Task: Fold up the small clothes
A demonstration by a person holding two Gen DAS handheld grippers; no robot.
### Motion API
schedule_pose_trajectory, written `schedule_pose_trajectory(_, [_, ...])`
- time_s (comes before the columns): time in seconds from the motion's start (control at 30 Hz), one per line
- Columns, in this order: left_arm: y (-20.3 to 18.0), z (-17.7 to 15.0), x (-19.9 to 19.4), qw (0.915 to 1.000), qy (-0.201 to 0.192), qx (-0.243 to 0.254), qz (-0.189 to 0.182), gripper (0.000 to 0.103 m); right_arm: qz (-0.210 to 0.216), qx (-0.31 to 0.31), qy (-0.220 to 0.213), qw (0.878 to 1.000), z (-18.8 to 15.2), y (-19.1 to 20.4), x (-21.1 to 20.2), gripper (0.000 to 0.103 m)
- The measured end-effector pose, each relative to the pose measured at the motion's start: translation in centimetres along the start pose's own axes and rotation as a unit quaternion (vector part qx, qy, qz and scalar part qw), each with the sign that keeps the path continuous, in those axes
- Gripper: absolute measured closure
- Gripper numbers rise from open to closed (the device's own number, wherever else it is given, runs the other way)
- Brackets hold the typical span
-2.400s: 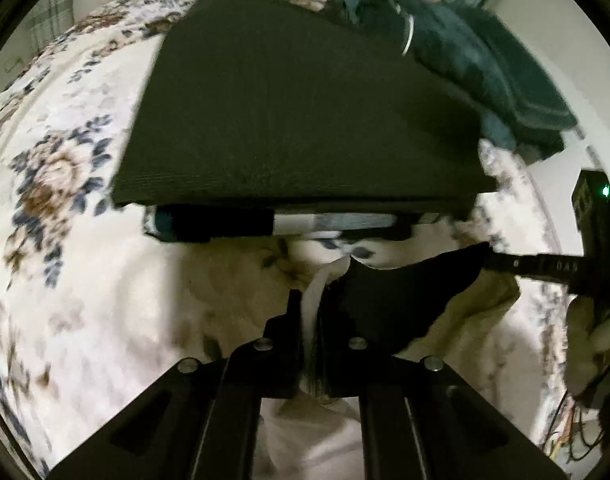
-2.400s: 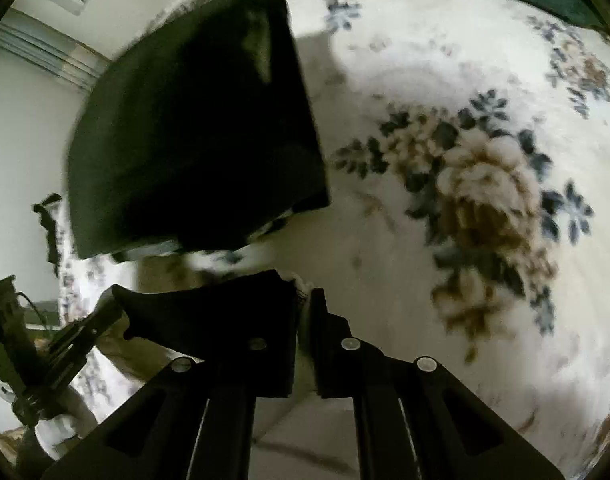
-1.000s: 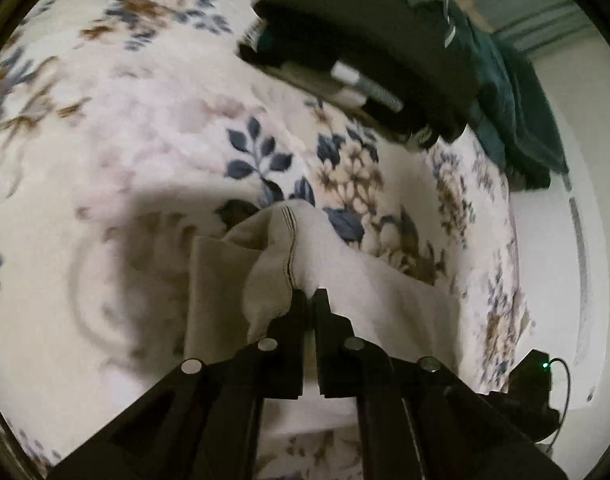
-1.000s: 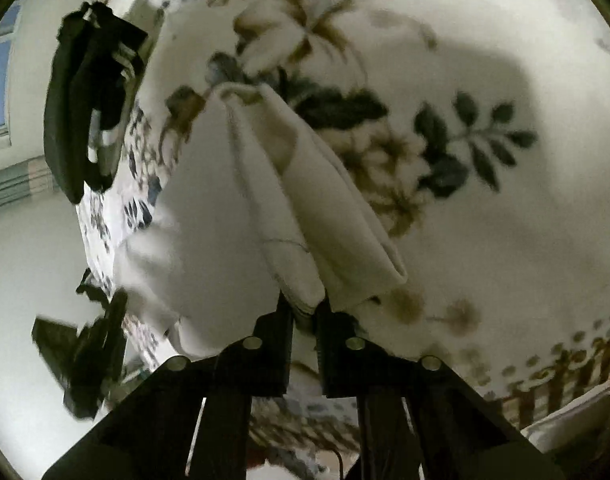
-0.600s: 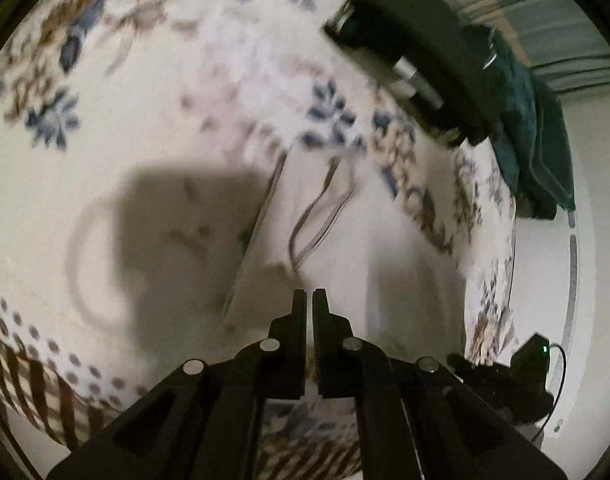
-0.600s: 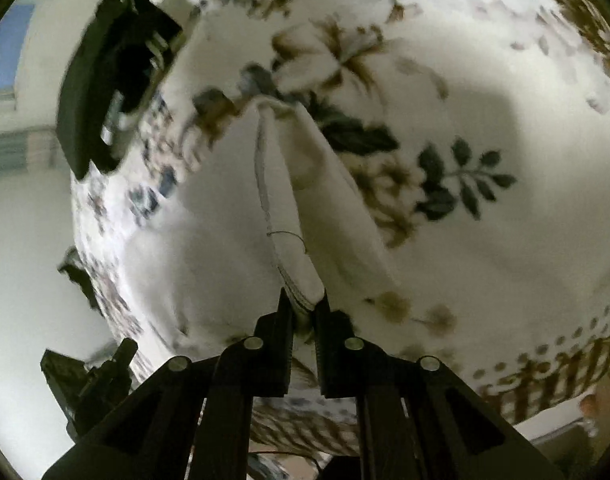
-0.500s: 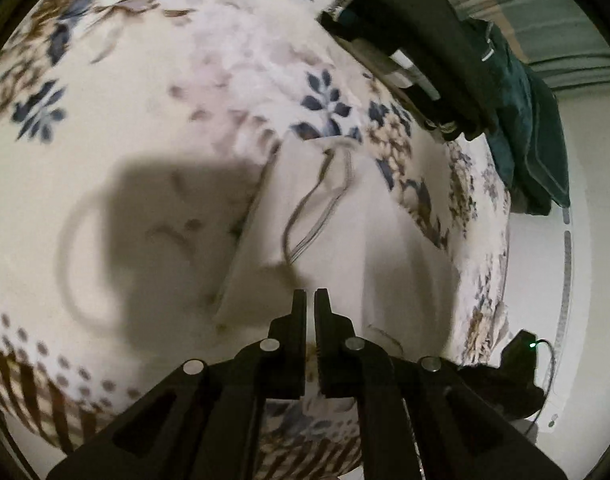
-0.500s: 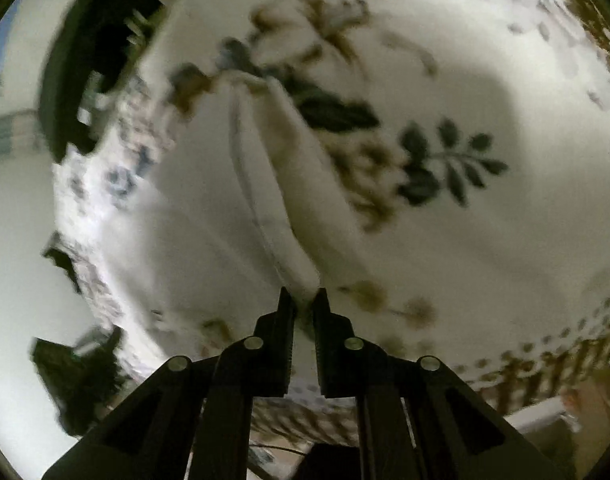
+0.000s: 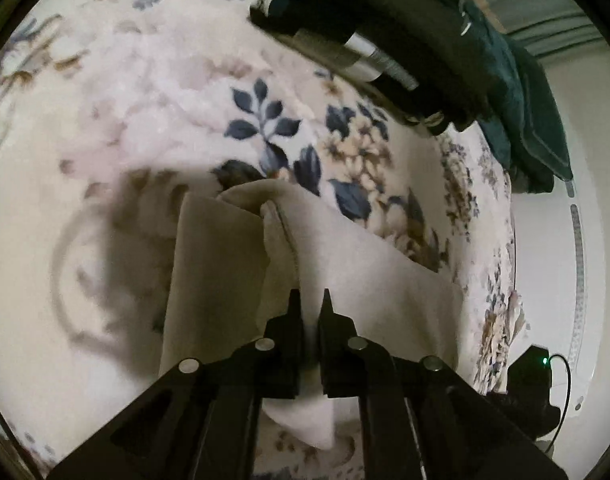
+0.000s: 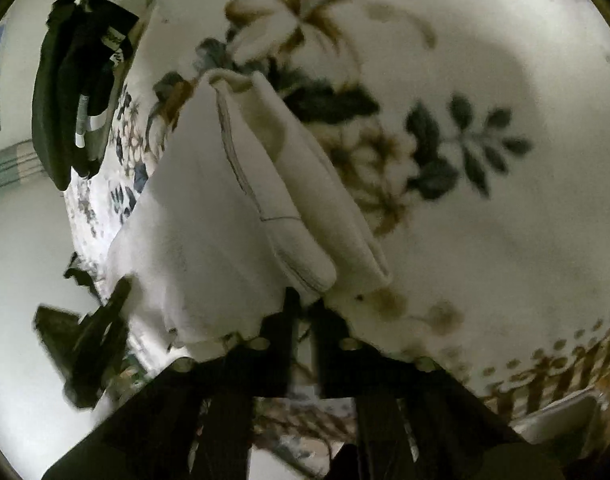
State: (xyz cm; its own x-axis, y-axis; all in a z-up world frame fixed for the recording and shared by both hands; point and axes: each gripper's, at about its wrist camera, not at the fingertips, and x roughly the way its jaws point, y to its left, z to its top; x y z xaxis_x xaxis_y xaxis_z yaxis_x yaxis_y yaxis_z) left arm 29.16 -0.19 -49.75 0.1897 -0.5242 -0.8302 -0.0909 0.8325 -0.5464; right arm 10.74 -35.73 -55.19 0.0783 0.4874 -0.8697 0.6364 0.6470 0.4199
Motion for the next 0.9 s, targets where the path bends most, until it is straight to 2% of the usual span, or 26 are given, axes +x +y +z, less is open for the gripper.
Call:
schedule_pose_trajectory(0.1, [0.1,-1.2,-2.0,0.9998,-0.010,-0.013,-0.005,0.099,0.000,-0.012,-0.020,1.000,0.4,0.7,-1.2,0.100])
schedule_pose_trajectory(0.2, [0.8,-2.5,-3.2,0.9992,-0.018,-0.035,-0.001,0.099,-0.003,-0.018,-0.015,1.000,0.6,0.6,-1.5,0.100])
schedule_pose_trajectory(0.3, [2.3,-3.4,-1.7,0.9983,0.003,-0.057,0.009,0.098,-0.030,-0.024,0.022,0.999,0.9,0.1,-0.4,0.100])
schedule_pose_trajectory(0.33, [2.7,-3.5,-1.1,0.9980,0.012,-0.063,0.005,0.094,-0.034,-0.025,0.042,0.998,1.0,-0.2,0.1,0.100])
schedule_pose_trajectory(0.4, [3.3,-3.5,0.1,0.9962,0.042,-0.076,0.009,0.093,-0.046,-0.034,0.071,0.996,1.4,-0.4,0.6,0.097])
schedule_pose_trajectory(0.47, [3.2,-3.2,-0.5,0.9964,0.036,-0.076,0.005,0.078,-0.052,-0.045,0.072,0.995,1.9,-0.3,-0.1,0.079])
schedule_pose_trajectory(0.5, [2.9,-2.7,-1.2,0.9971,0.026,-0.072,0.007,0.075,-0.051,-0.053,0.063,0.995,2.2,-0.2,-0.9,0.072])
schedule_pose_trajectory(0.53, [2.6,-2.2,-1.7,0.9976,0.018,-0.067,0.004,0.065,-0.050,-0.064,0.049,0.996,2.5,0.1,-1.9,0.057])
schedule_pose_trajectory(0.57, [2.4,-1.7,-2.1,0.9980,0.010,-0.062,0.003,0.057,-0.049,-0.072,0.037,0.996,2.9,0.4,-2.6,0.051])
schedule_pose_trajectory(0.63, [2.1,-0.3,-2.3,0.9985,-0.005,-0.054,-0.001,0.048,-0.029,-0.087,0.008,0.996,4.2,1.2,-4.0,0.051])
schedule_pose_trajectory(0.8, [1.5,3.6,1.2,0.9991,0.010,-0.041,-0.001,0.048,0.020,-0.076,-0.015,0.997,8.6,2.8,-2.9,0.051])
schedule_pose_trajectory(0.83, [1.4,4.1,2.1,0.9993,0.014,-0.035,-0.002,0.051,0.033,-0.073,-0.013,0.997,9.5,3.1,-2.0,0.051])
schedule_pose_trajectory(0.87, [1.2,4.5,2.9,0.9995,0.013,-0.028,0.006,0.077,0.038,-0.071,-0.010,0.997,10.3,3.5,-1.4,0.051])
schedule_pose_trajectory(0.9, [1.2,4.7,3.3,0.9995,0.011,-0.022,0.017,0.093,0.042,-0.070,-0.007,0.997,10.9,3.8,-0.7,0.051])
